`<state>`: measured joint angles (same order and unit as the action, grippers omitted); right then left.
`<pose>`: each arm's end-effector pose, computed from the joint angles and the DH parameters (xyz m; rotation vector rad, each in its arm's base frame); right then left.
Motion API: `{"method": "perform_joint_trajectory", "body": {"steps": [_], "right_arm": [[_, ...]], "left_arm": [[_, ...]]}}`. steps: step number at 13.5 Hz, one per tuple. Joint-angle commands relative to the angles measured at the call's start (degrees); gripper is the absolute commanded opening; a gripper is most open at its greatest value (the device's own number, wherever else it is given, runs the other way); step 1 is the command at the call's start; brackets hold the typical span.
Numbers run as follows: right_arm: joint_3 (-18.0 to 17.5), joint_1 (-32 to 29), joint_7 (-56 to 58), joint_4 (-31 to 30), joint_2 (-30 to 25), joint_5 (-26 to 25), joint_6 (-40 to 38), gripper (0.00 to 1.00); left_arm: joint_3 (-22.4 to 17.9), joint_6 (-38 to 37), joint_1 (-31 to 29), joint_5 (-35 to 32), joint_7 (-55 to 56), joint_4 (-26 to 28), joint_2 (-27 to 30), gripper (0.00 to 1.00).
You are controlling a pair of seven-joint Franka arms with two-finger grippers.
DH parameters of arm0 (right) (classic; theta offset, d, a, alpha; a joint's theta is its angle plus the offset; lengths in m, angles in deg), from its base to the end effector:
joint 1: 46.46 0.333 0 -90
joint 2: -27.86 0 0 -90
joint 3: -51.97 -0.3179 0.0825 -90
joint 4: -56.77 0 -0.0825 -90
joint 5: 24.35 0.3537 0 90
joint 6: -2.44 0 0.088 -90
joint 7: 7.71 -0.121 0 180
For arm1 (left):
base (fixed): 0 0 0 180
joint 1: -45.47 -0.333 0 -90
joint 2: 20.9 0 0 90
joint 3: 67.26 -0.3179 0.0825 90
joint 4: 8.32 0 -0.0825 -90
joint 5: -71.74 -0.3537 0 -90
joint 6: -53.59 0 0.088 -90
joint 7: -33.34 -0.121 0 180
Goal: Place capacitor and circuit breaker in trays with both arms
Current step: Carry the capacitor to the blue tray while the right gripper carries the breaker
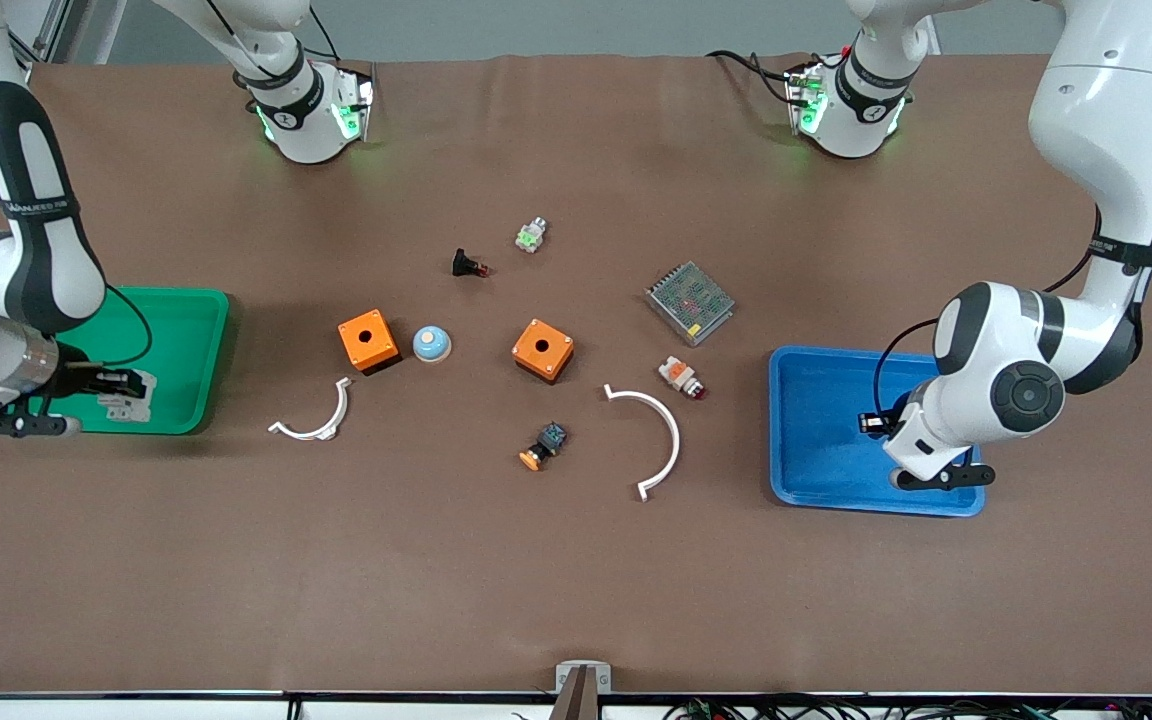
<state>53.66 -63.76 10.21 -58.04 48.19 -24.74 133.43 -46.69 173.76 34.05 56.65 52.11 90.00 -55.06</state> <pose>0.5436 -0.1867 0.2829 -3.1310 0.0197 0.1150 0.6243 -0.0637 0.2536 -3.0783 -0.0851 0.2461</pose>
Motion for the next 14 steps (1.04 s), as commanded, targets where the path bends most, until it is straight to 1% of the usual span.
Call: {"method": "perform_joint_trajectory", "body": {"steps": [1,3,4,8,10,14], "right_arm": [[-1.3,-5.1,5.9,-8.0,-3.5,-0.9,7.2,0.00],[-1.3,-7.7,8.3,-11.0,-3.1,-0.9,13.0,0.00],[-1.3,-8.7,8.7,-11.7,-3.1,-0.9,13.8,0.00],[-1.3,-11.8,9.0,-12.8,-2.4,-1.4,15.6,0.00],[-1.3,-12.2,8.4,-14.5,-2.2,-1.3,17.5,0.00],[-1.4,-12.4,6.4,-15.3,-1.9,-1.3,15.7,0.00]], "left_arm": [[0.5,0.9,-1.7,-2.0,-0.7,1.1,-0.3,0.22],[0.5,1.5,-2.1,-2.1,-1.5,1.2,-0.7,0.22],[0.5,1.6,-2.2,-2.1,-1.5,1.2,-1.1,0.22],[0.5,2.8,-2.4,-2.1,-1.5,1.7,-1.9,0.23],[0.5,3.7,-2.9,-2.1,-1.5,2.1,-2.5,0.26],[0.6,3.7,-3.0,-2.1,-1.5,2.4,-2.6,0.27]]}}
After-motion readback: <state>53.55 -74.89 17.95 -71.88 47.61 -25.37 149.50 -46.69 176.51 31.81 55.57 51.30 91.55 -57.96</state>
